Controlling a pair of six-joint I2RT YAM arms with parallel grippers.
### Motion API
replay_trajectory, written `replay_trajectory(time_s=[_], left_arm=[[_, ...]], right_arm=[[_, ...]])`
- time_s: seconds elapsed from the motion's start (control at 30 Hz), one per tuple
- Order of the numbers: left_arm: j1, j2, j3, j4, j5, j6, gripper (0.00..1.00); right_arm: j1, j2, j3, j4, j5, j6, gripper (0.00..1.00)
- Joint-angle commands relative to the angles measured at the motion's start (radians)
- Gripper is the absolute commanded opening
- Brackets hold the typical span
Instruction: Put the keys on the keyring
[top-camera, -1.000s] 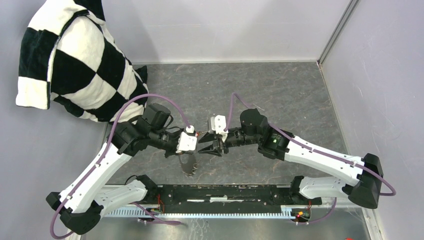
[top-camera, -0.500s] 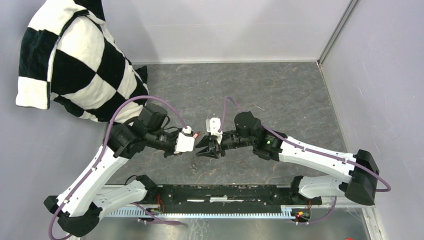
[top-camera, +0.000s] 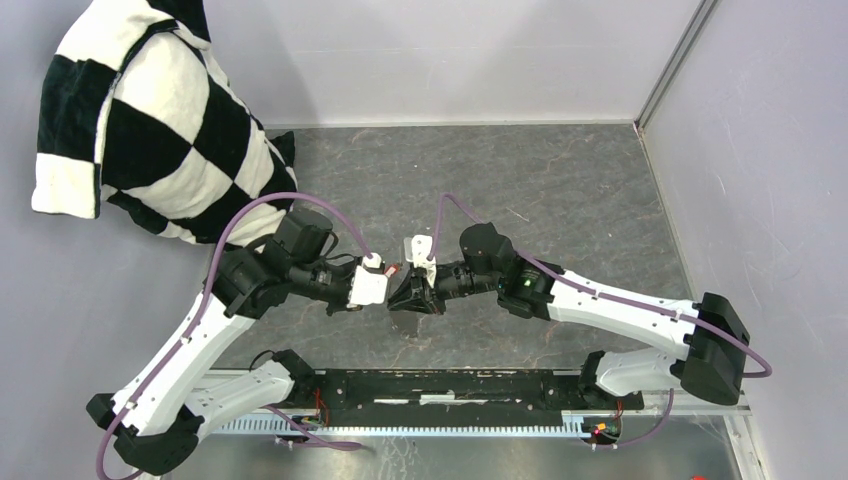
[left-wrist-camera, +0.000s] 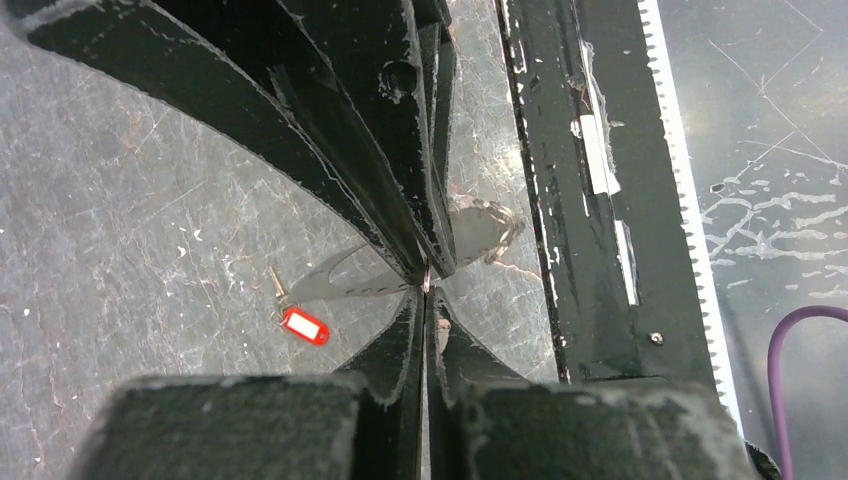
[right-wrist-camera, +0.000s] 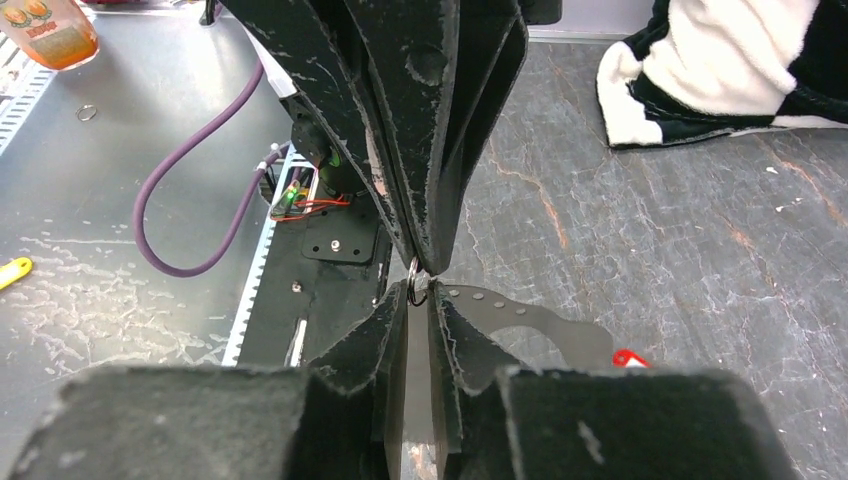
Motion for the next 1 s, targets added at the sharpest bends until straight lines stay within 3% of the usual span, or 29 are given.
replay_trajectory(time_s=[0.0,0.13,0.5,0.6,0.77,0.97], left_arm=[[0.001,-0.012,0.033,0.036,0.02,-0.001,0.02],[0.001,-0.012,0.033,0.036,0.017,0.005,0.02],[0.001,-0.017,0.019,0.035,0.024,0.017,0.02],[0.001,-0.017,0.021,0.036,0.023,0.019,0.02],[0.001,-0.029,0.014,0.035,0.015,0.022,0.02],[0.001,-0.039,0.007,0.036,0.018,0.036,0.02]], right_arm=[[0.005,0.02,0.045,0.057,-0.01,0.035,0.19],[0.005,0.02,0.046,0.064,-0.001,0.039,0.22],[0.004,0.034,0.041,0.124,0.013,0.087,0.1],[0.004,0.033,0.043,0.13,0.013,0.103,0.2],[0.004,0.004,0.027,0.13,0.037,0.102,0.25],[0.003,-0.016,0.009,0.151,0.022,0.114,0.15]])
